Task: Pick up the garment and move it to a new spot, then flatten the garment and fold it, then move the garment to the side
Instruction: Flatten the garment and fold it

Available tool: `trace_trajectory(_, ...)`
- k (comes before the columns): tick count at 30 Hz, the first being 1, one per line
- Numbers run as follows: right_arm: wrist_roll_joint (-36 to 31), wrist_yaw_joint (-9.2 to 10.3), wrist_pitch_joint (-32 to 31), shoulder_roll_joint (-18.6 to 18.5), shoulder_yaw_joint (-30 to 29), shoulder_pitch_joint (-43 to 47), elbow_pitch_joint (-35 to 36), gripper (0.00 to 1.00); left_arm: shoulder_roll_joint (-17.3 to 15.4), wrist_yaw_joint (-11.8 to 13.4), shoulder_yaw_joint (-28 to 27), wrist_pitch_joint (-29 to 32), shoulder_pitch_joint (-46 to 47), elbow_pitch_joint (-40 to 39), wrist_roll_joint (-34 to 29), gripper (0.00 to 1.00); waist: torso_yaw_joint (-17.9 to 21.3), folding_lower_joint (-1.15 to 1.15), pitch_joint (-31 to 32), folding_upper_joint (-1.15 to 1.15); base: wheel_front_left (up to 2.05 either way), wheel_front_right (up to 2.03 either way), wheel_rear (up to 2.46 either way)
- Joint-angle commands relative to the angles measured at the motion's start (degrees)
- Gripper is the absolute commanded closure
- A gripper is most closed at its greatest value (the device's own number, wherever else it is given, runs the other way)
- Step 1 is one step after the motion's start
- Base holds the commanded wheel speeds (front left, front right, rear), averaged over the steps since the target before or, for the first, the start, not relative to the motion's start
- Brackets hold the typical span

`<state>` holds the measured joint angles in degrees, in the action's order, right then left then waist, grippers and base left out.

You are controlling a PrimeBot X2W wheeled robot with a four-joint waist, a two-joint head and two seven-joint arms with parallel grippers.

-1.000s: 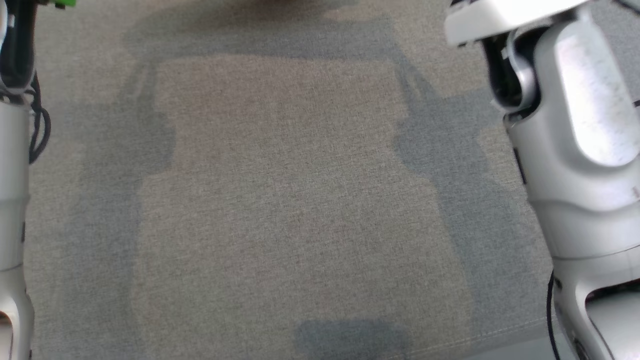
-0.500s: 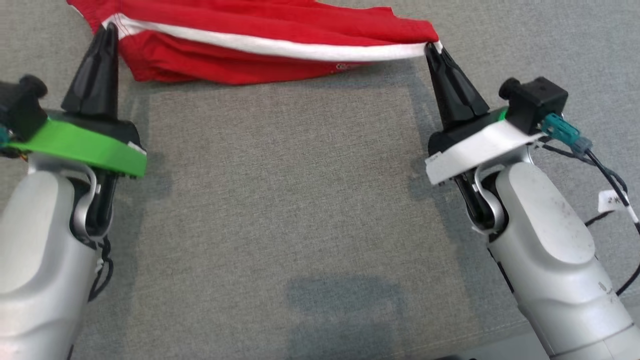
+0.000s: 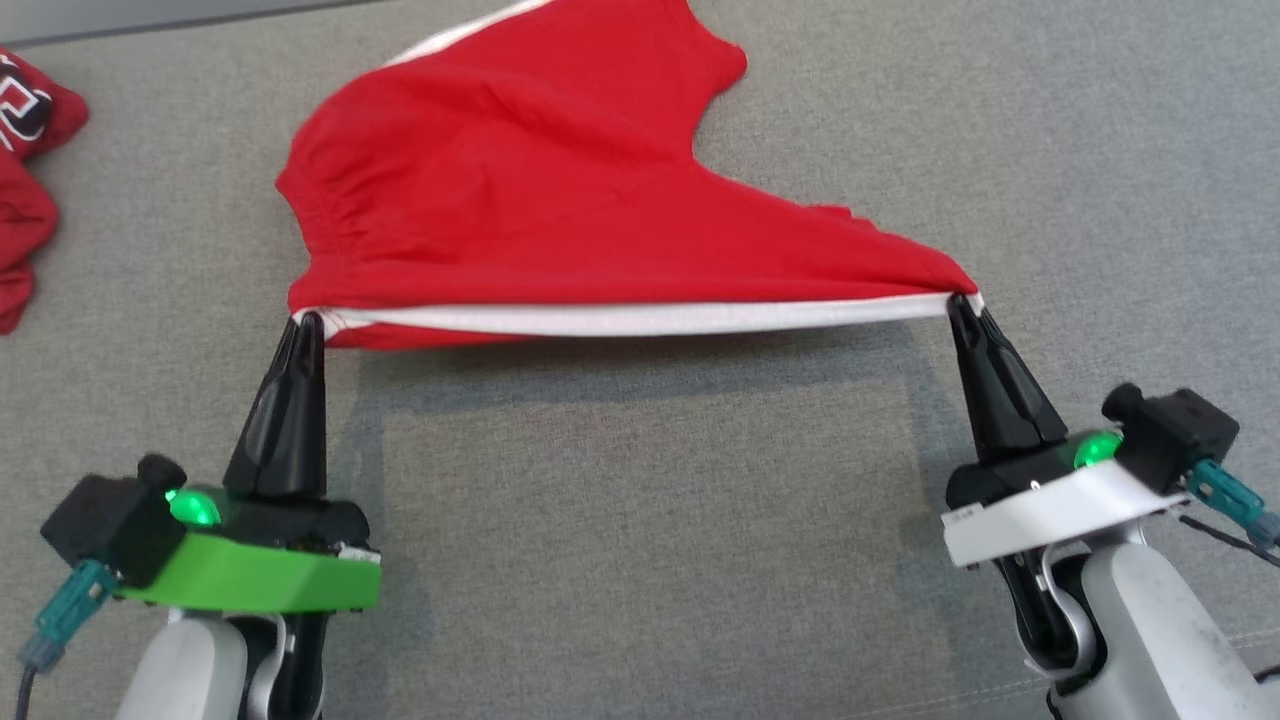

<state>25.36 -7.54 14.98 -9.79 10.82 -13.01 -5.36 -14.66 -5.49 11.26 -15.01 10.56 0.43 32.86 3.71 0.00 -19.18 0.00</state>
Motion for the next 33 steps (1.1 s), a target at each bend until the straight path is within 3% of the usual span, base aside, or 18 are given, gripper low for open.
trace_trajectory(1, 0.5, 0.11, -0.1, -0.7, -1.0, 2.5, 1.4, 1.0, 1.0, 0.3, -1.4, -0.2, -2.9, -1.6, -0.4, 1.0, -1.1, 0.0, 4.1, 0.0, 0.0, 0.0, 0.0)
trace_trajectory(7, 0.4, 0.12, -2.3, -0.5, -4.1, 11.7, 8.5, 1.0, 4.0, -0.3, -2.7, -0.2, -11.5, -6.3, -3.4, 1.0, -1.6, 0.0, 9.8, 0.0, 0.0, 0.0, 0.0)
trace_trajectory(19, -0.5, 0.11, -11.4, 0.7, -8.0, 23.7, 24.0, 1.0, 4.2, 0.0, -2.0, -0.1, -22.1, -14.1, -5.4, 1.0, -1.3, 0.0, 14.3, 0.0, 0.0, 0.0, 0.0)
trace_trajectory(25, -0.1, 0.11, -13.3, 1.6, -8.9, 24.3, 22.7, 1.0, 5.0, -0.1, -0.2, 0.9, -23.8, -12.3, -4.4, 1.0, -2.6, 0.0, 13.3, 0.0, 0.0, 0.0, 0.0)
trace_trajectory(33, 0.1, 0.1, -13.8, 0.9, -8.5, 16.3, 14.5, 1.0, 7.3, -1.3, 1.4, 0.3, -17.8, -4.9, -1.1, 1.0, -5.6, 0.0, 9.4, 0.0, 0.0, 0.0, 0.0)
